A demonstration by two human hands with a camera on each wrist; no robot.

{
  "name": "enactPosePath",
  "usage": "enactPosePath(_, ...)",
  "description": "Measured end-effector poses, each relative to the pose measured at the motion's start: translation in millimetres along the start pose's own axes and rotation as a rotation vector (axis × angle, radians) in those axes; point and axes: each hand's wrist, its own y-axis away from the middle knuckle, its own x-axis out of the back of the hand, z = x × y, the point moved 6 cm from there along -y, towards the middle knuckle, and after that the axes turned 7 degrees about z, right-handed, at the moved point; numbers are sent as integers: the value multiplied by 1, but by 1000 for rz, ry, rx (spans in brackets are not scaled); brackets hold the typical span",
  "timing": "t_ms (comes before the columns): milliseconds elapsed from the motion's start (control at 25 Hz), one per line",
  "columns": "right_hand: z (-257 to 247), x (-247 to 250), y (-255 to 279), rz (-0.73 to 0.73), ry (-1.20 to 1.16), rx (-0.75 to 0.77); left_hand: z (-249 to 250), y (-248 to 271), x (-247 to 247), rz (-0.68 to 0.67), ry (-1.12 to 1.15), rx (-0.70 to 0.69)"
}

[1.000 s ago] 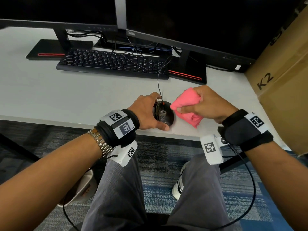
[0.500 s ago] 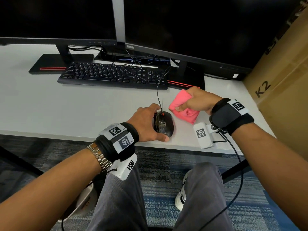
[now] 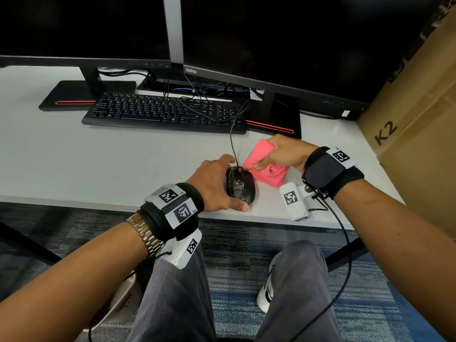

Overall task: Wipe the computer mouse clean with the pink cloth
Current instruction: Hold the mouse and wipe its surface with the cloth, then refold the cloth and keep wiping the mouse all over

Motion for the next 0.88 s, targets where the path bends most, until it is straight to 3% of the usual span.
enactPosePath(240,2,2,29,-23,-79,-11,1,1,-1,-2,6,0)
enactPosePath(640,-3,41,54,224,-294,43,13,14,9,33,59,-44)
enactPosePath(760,-11,40,61,245,-379,87,14,19,25,131,155,-34)
enactPosePath(880,-20,32,66,219,-533,141,18,23,47,297,413,-16)
